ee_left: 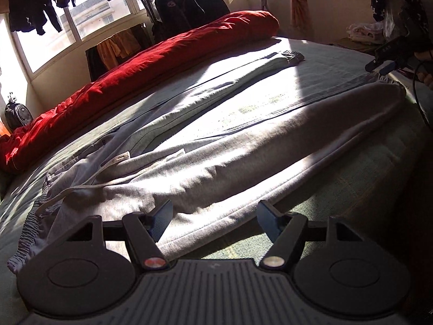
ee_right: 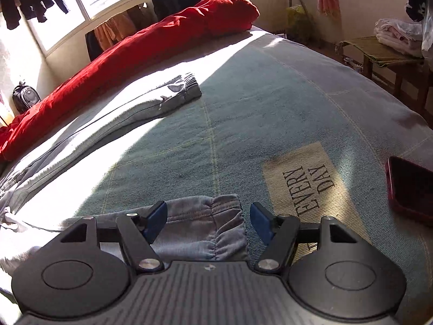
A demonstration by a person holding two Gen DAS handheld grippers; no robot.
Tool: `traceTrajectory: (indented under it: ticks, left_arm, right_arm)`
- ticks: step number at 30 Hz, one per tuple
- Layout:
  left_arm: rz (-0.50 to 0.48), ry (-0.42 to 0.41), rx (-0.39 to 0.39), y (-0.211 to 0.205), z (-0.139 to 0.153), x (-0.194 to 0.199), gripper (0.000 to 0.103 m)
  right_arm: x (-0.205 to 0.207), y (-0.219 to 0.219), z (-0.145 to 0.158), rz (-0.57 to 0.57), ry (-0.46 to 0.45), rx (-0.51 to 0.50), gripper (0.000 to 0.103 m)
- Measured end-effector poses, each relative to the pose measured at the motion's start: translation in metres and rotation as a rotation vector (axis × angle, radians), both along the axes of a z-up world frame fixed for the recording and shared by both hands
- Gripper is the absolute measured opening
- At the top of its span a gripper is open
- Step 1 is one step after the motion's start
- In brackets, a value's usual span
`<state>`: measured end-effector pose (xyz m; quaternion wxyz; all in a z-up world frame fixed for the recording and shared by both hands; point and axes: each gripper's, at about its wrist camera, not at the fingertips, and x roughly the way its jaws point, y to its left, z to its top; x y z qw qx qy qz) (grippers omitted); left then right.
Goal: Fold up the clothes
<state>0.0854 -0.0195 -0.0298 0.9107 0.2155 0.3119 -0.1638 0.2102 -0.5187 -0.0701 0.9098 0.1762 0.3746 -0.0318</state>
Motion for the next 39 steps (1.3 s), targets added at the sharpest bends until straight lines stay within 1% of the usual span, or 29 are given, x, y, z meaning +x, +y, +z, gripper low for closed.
traceTrajectory:
  ticks: [3, 6, 8, 10, 15, 19, 22, 23, 24, 25, 26, 29, 32, 35, 36, 38, 39]
  left_arm:
    - [0.001, 0.001, 0.012, -0.004, -0.001, 0.003, 0.070]
    - [-0.012, 0.000, 0.019, -0.008, -0.001, 0.006, 0.070]
    - [-0.024, 0.007, 0.017, -0.012, -0.002, 0.009, 0.070]
    - [-0.038, 0.012, 0.015, -0.017, -0.004, 0.012, 0.070]
    - [-0.066, 0.026, 0.000, -0.024, -0.010, 0.017, 0.070]
    - [-0.067, 0.038, -0.004, -0.021, -0.014, 0.019, 0.070]
    - [-0.054, 0.050, -0.006, -0.016, -0.017, 0.022, 0.070]
    - [-0.050, 0.055, -0.007, -0.013, -0.018, 0.023, 0.070]
    - [-0.046, 0.058, -0.007, -0.012, -0.020, 0.024, 0.070]
    - [-0.044, 0.061, -0.008, -0.011, -0.021, 0.026, 0.070]
    - [-0.041, 0.064, -0.009, -0.009, -0.022, 0.027, 0.070]
    - [-0.038, 0.067, -0.010, -0.007, -0.025, 0.032, 0.070]
    - [-0.039, 0.060, -0.013, -0.007, -0.024, 0.035, 0.070]
    - [-0.040, 0.051, -0.022, -0.007, -0.021, 0.036, 0.070]
    - [-0.041, 0.049, -0.024, -0.007, -0.020, 0.036, 0.070]
    - [-0.044, 0.049, -0.023, -0.007, -0.020, 0.034, 0.070]
    - [-0.043, 0.050, -0.022, -0.006, -0.021, 0.033, 0.070]
  right_arm:
    - [0.008, 0.000, -0.001, 0.001, -0.005, -0.053, 0.072]
    - [0.008, 0.017, 0.012, 0.090, -0.076, -0.065, 0.072]
    - [0.013, 0.042, 0.021, 0.219, -0.102, -0.089, 0.072]
    - [0.021, 0.074, 0.026, 0.360, -0.108, -0.136, 0.072]
    - [0.046, 0.156, 0.024, 0.681, -0.099, -0.280, 0.072]
    - [0.069, 0.199, 0.009, 0.851, -0.050, -0.361, 0.072]
    - [0.079, 0.212, -0.003, 0.925, 0.002, -0.388, 0.071]
    - [0.081, 0.214, -0.006, 0.942, 0.016, -0.386, 0.068]
    - [0.081, 0.214, -0.006, 0.952, 0.015, -0.378, 0.054]
    - [0.079, 0.214, -0.004, 0.960, 0.004, -0.375, 0.018]
    - [0.077, 0.214, -0.002, 0.967, -0.007, -0.372, 0.005]
    - [0.073, 0.217, 0.003, 0.964, -0.032, -0.399, 0.005]
    - [0.077, 0.221, 0.009, 0.940, -0.058, -0.435, 0.005]
    - [0.094, 0.219, 0.017, 0.877, -0.082, -0.405, 0.005]
    - [0.100, 0.218, 0.017, 0.859, -0.081, -0.394, 0.005]
    - [0.111, 0.220, 0.010, 0.841, -0.049, -0.393, 0.006]
    - [0.113, 0.223, 0.005, 0.837, -0.030, -0.403, 0.009]
